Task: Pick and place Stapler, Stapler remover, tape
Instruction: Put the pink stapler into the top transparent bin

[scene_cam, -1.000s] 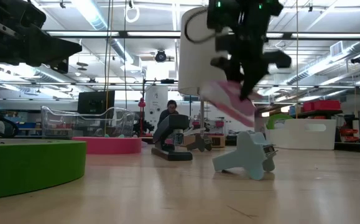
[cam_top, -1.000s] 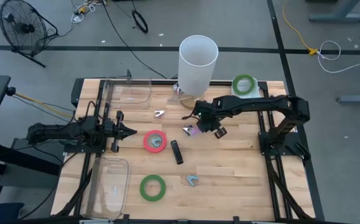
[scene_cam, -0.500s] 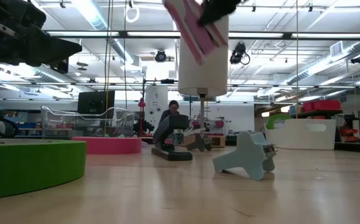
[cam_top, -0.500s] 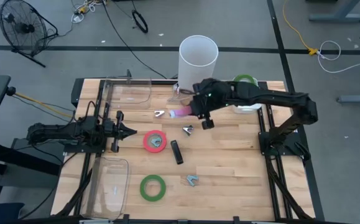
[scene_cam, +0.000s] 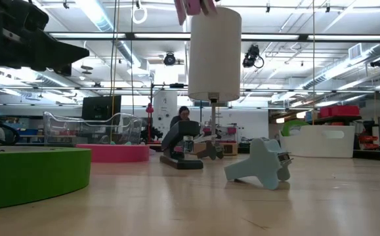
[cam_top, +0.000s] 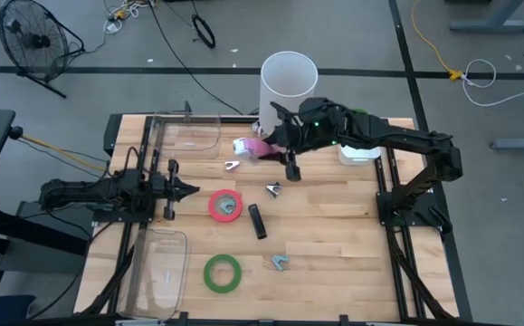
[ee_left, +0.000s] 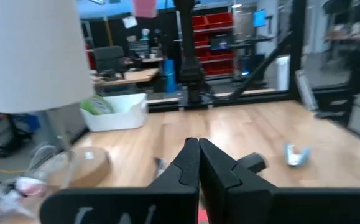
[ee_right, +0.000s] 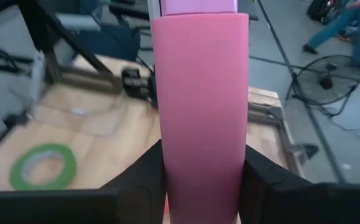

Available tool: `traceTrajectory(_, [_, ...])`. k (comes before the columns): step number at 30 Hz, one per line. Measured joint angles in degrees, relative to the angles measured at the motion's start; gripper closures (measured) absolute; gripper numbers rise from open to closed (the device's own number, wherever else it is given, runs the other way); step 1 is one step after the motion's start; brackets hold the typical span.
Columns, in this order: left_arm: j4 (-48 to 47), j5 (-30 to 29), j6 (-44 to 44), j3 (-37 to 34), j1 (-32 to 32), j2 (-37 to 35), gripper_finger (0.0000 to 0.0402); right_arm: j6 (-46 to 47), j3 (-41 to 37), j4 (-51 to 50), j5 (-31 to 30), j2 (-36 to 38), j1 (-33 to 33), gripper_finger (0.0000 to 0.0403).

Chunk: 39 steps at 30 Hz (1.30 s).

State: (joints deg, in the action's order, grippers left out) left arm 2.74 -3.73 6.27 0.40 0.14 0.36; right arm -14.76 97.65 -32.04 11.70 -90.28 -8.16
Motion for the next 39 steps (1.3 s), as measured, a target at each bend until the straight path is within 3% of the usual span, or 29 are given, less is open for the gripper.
traceTrajectory(7, [2.2, -1.61, 0.0, 0.01, 0.0, 0.0, 0.0399, 5.3, 0.0, 4.89, 0.95, -0.02, 0.0, 0.0272])
traceTrajectory(14, [16.17, -1.26, -12.12, 0.0, 0.0, 0.0, 0.0399, 8.1, 0.0, 9.45, 0.78, -0.02, -0.04, 0.0272])
traceTrajectory(23, [30.93, 0.97, -19.49, -0.01, 0.0, -0.02, 0.0399, 10.17, 0.0, 10.38, -2.26, -0.04, -0.04, 0.0272])
traceTrajectory(29, [29.78, -0.39, -23.85, 2.13, 0.0, 0.38, 0.0394, 10.88, 0.01, 11.11, -2.24, -0.04, -0.02, 0.0272])
traceTrajectory(33, [26.19, -3.78, -23.42, 6.63, -0.02, 2.97, 0.0351, 11.34, 0.01, 11.4, -2.25, -0.04, -0.02, 0.0272])
traceTrajectory(39, [21.23, -6.25, -21.71, 14.49, 0.0, 10.21, 0.0239, 11.32, 0.02, 11.53, -2.25, -0.04, -0.04, 0.0272])
